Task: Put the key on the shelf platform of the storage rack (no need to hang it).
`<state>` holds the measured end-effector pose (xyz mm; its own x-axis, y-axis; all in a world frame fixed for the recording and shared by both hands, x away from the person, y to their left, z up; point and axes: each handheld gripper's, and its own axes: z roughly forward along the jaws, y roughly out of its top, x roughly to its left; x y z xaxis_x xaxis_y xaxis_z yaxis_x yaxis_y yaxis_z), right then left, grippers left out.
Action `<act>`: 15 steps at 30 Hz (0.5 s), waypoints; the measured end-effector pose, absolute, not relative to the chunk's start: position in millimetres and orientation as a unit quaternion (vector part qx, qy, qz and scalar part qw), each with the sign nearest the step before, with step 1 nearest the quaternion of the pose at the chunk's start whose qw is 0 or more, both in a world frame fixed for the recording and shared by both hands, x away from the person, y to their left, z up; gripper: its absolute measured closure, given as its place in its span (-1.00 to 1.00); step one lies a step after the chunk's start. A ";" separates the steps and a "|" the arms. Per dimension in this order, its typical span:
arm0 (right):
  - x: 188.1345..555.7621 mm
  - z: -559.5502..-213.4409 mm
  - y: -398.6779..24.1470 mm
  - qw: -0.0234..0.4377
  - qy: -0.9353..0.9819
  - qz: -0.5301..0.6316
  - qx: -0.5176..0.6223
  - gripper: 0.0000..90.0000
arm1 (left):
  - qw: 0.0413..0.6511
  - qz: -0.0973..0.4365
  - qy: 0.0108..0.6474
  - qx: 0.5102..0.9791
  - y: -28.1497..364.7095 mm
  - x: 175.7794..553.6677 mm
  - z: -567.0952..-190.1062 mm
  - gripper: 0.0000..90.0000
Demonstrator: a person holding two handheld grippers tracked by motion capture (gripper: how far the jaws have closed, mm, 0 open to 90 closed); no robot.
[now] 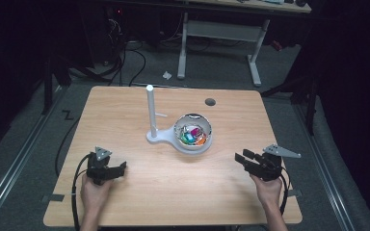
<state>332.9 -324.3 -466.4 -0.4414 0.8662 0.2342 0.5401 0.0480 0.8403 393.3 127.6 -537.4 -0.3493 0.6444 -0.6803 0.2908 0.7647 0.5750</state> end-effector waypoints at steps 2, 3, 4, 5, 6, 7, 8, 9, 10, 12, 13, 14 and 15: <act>332.6 -470.3 -322.2 0.171 0.705 0.472 0.501 0.16 | 0.490 0.180 0.801 0.292 127.7 393.3 -537.5 -0.62; 332.6 -471.8 -321.1 0.171 0.706 0.471 0.500 0.16 | 0.490 0.180 0.801 0.292 127.6 393.3 -537.4 -0.62; 332.7 -473.3 -320.0 0.170 0.707 0.470 0.501 0.16 | 0.490 0.180 0.801 0.292 127.6 393.3 -537.4 -0.62; 332.8 -474.5 -319.2 0.168 0.706 0.471 0.501 0.16 | 0.490 0.180 0.801 0.292 127.6 393.3 -537.4 -0.62; 333.1 -476.9 -317.6 0.166 0.707 0.470 0.502 0.16 | 0.490 0.180 0.801 0.292 127.7 393.3 -537.5 -0.62; 333.8 -479.3 -316.3 0.166 0.709 0.467 0.501 0.16 | 0.490 0.180 0.801 0.292 127.6 393.3 -537.4 -0.62; 334.1 -481.1 -314.9 0.165 0.711 0.465 0.502 0.16 | 0.490 0.180 0.801 0.292 127.6 393.3 -537.4 -0.62; 334.5 -484.3 -312.5 0.164 0.713 0.461 0.502 0.15 | 0.490 0.180 0.801 0.292 127.7 393.3 -537.5 -0.62; 334.7 -486.1 -311.0 0.163 0.716 0.458 0.502 0.15 | 0.490 0.180 0.801 0.292 127.6 393.3 -537.4 -0.62; 335.4 -491.3 -307.1 0.160 0.720 0.454 0.501 0.15 | 0.490 0.180 0.801 0.292 127.7 393.2 -537.5 -0.62; 335.7 -493.4 -305.7 0.159 0.721 0.453 0.500 0.15 | 0.490 0.180 0.801 0.292 127.6 393.3 -537.4 -0.62; 336.1 -495.3 -304.1 0.157 0.722 0.450 0.501 0.15 | 0.490 0.180 0.801 0.292 127.6 393.3 -537.4 -0.62; 336.5 -497.0 -302.4 0.157 0.724 0.448 0.501 0.15 | 0.490 0.180 0.801 0.292 127.7 393.3 -537.5 -0.62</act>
